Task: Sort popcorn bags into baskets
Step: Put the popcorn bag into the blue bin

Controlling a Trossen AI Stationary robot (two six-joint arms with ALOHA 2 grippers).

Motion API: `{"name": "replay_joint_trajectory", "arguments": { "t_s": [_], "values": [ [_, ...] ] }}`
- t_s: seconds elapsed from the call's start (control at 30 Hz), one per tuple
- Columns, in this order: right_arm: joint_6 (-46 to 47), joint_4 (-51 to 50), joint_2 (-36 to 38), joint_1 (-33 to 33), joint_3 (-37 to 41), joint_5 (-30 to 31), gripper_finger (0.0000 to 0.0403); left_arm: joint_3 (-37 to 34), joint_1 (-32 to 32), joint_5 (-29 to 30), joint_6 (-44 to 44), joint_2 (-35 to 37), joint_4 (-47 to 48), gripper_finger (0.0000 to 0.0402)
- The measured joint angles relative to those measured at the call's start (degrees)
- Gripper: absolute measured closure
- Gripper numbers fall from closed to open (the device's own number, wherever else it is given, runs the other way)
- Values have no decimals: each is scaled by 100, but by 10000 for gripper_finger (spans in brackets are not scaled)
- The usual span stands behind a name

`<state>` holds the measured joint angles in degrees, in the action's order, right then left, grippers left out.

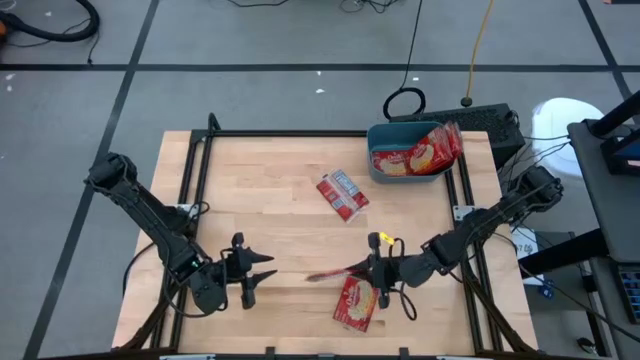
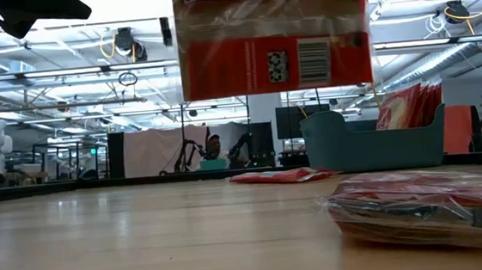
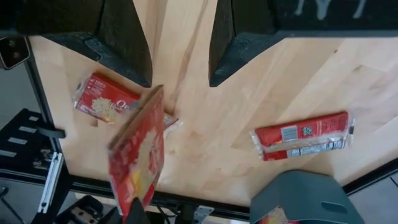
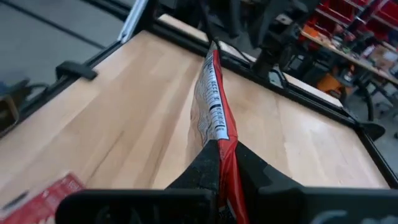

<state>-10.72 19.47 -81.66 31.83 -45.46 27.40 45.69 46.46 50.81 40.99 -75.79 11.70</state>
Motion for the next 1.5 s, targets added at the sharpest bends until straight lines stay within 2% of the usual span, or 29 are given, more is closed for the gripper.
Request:
{"name": "replay_joint_trajectory", "arguments": {
  "t_s": [0.1,0.3,0.47,0.6,0.83,1.03,1.17,1.33,1.5],
  "values": [
    [-513,256,-2,153,110,151,398,0,-4,1,-129,0,-3,240],
    [-2931,243,-3,364,212,150,398,0,-18,236,-559,-17,-326,240],
    [-4804,322,-2,394,246,201,398,0,-63,225,-1805,-444,-1564,238],
    [-5573,733,1,399,246,198,398,0,-81,221,-2840,-974,-2740,213],
    [-6059,876,1,542,246,-298,393,0,-63,91,-3949,-1624,-4346,141],
    [-6193,1061,-1,656,246,-687,391,0,-120,-232,-3749,-1936,-4448,109],
    [-6129,1063,-1,698,246,-756,391,0,-198,-588,-3676,-2029,-4451,113],
    [-6028,1068,-1,698,246,-809,390,0,-319,-1191,-3587,-2039,-4490,137],
    [-6033,1070,-1,698,246,-809,390,0,-326,-1241,-3573,-2039,-4485,161]
  ]
}}
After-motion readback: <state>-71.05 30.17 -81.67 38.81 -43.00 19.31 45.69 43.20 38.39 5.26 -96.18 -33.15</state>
